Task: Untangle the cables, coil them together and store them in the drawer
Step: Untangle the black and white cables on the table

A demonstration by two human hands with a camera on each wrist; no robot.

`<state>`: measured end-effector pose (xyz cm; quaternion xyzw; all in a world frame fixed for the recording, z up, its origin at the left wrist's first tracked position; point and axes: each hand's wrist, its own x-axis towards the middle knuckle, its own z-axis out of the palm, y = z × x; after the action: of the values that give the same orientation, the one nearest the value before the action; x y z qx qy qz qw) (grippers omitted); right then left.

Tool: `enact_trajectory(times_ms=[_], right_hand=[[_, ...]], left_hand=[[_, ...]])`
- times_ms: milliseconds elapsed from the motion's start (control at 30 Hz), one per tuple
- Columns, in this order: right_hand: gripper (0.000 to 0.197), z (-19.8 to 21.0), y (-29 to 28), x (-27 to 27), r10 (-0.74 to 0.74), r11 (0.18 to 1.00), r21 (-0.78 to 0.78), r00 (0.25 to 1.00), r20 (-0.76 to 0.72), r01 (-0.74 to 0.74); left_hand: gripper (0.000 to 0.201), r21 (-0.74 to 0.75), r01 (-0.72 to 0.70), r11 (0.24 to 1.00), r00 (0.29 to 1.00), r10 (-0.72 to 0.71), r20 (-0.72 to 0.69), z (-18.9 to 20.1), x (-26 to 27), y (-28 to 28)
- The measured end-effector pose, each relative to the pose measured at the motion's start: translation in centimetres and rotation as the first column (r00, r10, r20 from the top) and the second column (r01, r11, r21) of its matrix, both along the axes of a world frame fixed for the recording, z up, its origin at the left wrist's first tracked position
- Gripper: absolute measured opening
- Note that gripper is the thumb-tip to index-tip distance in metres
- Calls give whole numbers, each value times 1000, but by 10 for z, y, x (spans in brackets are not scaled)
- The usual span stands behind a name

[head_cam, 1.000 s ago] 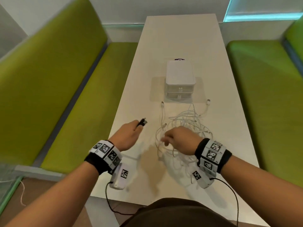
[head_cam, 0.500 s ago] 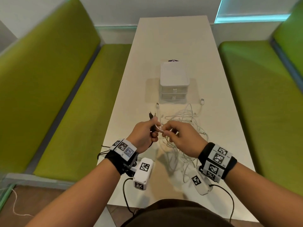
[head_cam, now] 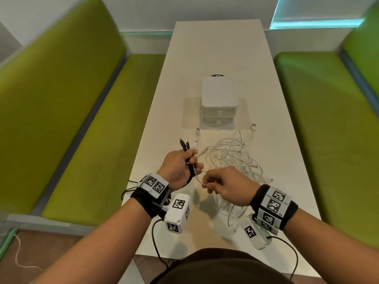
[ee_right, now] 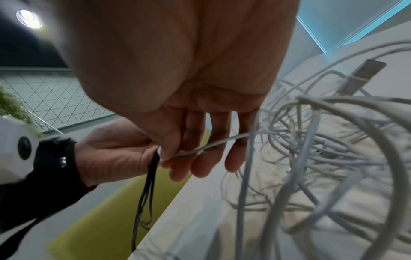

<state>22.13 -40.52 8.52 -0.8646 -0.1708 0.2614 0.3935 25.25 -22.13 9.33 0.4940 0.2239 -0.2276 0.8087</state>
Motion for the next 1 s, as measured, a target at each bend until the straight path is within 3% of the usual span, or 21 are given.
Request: enact_trajectory(times_ms=[133,200,300,367,667,1000], right_hand=[[10,0,2,0,24,999,-38,1000,12,-24],[10,1,2,3,-58,998,-21,996,60,60],[11,7,-2,10,-360,909,225,933,-3,352],[5,16,-3,14,-447,818,360,889,-94,449],[11,20,-4,30,-462,843,353,883,86,407],[27,27,-1,31,-362,886,351,925,113,303]], left_hand=[[23,39,97,995,991,-100,90,0,-4,-1],[26,79,154,985,979,-163,124,-1,-6,-3],[30,113,218,969,963,-232,135,-2,-10,-3],[31,130,250,959,953,-267,140,-4,-13,-4],[32,107,443,890,886,-453,103,1,-23,2],[34,-58,411,910,911,-406,76,4,-25,1]])
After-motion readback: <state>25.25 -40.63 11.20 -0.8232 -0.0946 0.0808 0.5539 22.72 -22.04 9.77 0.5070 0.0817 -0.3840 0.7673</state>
